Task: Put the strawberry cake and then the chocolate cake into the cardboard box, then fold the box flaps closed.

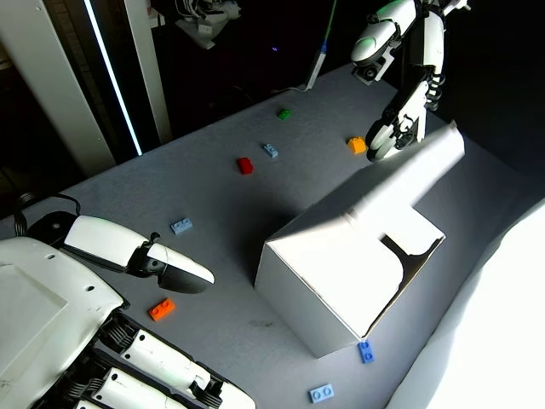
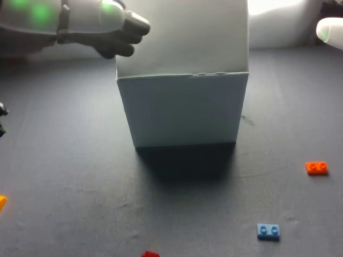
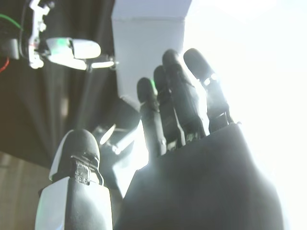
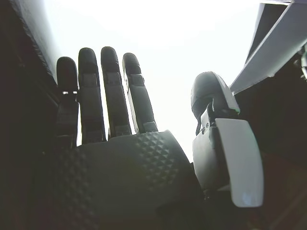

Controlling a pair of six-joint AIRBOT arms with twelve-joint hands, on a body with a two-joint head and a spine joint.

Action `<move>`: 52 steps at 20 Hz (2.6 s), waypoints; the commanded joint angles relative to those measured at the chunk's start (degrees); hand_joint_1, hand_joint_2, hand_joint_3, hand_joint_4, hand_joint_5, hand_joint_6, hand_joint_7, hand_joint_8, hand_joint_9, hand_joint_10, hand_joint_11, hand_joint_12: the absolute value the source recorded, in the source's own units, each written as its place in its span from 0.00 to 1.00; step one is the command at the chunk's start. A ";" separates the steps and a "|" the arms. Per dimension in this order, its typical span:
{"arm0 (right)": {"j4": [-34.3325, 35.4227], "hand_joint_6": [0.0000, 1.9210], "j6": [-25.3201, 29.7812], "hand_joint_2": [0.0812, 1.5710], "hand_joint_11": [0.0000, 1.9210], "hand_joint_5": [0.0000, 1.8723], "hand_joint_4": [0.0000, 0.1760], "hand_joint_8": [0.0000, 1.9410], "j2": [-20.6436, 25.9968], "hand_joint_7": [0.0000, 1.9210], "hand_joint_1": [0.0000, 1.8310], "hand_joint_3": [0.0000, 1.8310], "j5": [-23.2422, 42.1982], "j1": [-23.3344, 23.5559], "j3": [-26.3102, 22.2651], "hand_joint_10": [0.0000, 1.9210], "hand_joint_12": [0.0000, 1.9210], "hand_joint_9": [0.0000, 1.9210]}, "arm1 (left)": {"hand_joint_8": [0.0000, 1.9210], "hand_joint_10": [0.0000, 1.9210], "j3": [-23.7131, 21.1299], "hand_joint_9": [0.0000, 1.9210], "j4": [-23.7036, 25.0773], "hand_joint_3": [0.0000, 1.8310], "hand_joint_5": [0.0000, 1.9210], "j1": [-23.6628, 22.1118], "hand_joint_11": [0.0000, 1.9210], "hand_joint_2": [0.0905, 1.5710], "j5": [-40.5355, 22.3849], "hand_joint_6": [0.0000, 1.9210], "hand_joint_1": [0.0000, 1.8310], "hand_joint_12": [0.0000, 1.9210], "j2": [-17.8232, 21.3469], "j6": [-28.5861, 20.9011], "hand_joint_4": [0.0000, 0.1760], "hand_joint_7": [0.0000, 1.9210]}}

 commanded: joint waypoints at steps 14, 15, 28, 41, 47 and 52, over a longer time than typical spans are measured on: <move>-1.49 0.00 0.49 0.80 0.00 0.19 0.00 0.00 0.47 0.21 0.00 0.00 6.55 0.34 0.01 0.00 0.54 0.22 | 0.00 0.00 14.73 0.25 12.50 0.00 0.23 -9.90 0.00 0.76 -6.58 0.00 0.17 0.65 -12.22 13.51 0.05 0.22; -1.54 0.00 0.49 0.80 0.00 0.19 0.00 0.00 0.45 0.21 0.00 0.00 6.55 0.34 0.01 0.00 0.53 0.22 | 0.00 0.00 15.85 0.25 11.79 0.00 0.23 -9.91 0.00 0.76 -6.89 0.00 0.17 0.65 -13.24 15.90 0.02 0.22; -1.79 0.00 0.49 0.80 0.00 0.18 0.00 0.00 0.35 0.21 0.00 0.00 6.65 0.20 0.01 0.00 0.48 0.21 | 0.00 0.00 23.17 0.25 3.04 0.00 0.25 -1.88 0.00 0.77 -9.93 0.01 0.14 0.67 -20.81 26.93 0.01 0.22; -1.86 0.00 0.49 0.81 0.00 0.17 0.00 0.00 0.38 0.21 0.00 0.00 6.73 0.06 0.01 0.00 0.51 0.22 | 0.00 0.00 22.75 0.25 6.88 0.00 0.27 -4.31 0.00 0.77 -11.51 0.01 0.13 0.67 -18.99 23.82 0.00 0.22; -1.95 0.00 0.48 0.80 0.00 0.18 0.00 0.00 0.38 0.22 0.00 0.00 6.73 0.04 0.01 0.00 0.53 0.23 | 0.01 0.01 17.73 0.26 22.27 0.00 0.28 -11.19 0.00 0.76 -15.10 0.01 0.16 0.66 -12.96 13.08 0.00 0.24; -2.03 0.02 0.48 0.78 0.00 0.25 0.00 0.01 0.38 0.28 0.00 0.00 6.73 0.04 0.01 0.02 0.58 0.28 | 0.02 0.03 12.98 0.35 32.15 0.00 0.30 -16.30 0.02 0.76 -15.19 0.01 0.15 0.72 -8.06 5.41 0.00 0.35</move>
